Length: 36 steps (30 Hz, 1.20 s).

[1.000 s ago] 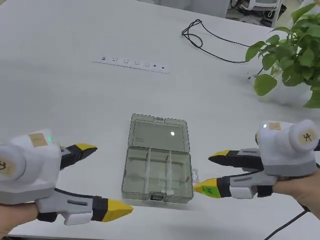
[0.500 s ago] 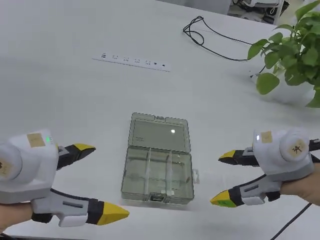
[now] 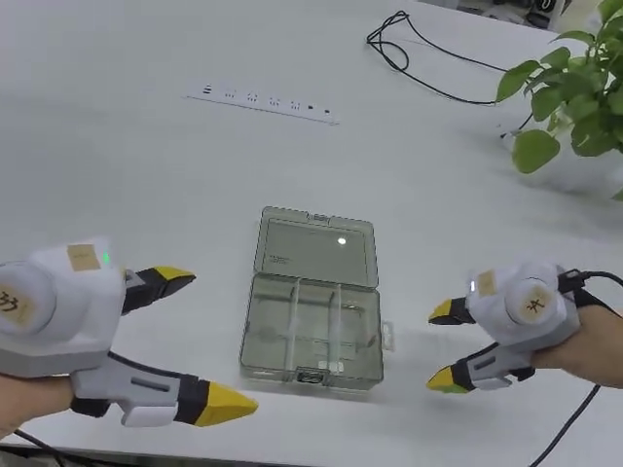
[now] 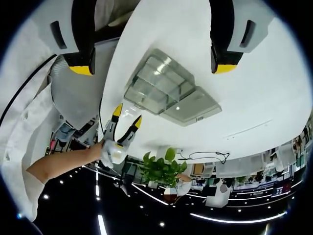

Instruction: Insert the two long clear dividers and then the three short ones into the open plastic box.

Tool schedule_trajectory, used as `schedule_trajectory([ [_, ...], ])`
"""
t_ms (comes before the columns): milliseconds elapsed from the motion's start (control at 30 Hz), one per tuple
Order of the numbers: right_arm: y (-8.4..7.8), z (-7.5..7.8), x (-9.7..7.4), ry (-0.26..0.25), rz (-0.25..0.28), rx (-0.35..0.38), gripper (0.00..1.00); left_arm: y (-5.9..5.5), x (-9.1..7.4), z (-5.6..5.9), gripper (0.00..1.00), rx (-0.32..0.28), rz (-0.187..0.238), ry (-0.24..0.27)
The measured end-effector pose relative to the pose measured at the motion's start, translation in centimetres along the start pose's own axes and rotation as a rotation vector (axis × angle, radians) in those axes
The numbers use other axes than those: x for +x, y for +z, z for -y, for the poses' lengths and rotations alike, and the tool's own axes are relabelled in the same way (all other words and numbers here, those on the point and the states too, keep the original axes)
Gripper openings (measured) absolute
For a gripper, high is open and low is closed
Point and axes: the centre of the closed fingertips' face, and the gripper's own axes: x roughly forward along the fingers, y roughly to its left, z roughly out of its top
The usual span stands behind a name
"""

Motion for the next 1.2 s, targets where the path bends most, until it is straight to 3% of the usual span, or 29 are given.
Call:
schedule_trajectory([
  [533,-1.5,0.5,2.0,0.028,-0.117,-0.117,0.43,0.0,-0.1,-0.4,1.0,-0.022,0.013,0.014],
  [1200,-1.2,0.7,1.7,0.01,-0.111,-0.11,0.33,0.0,-0.2,-0.3,1.0,-0.024,0.018,0.012],
])
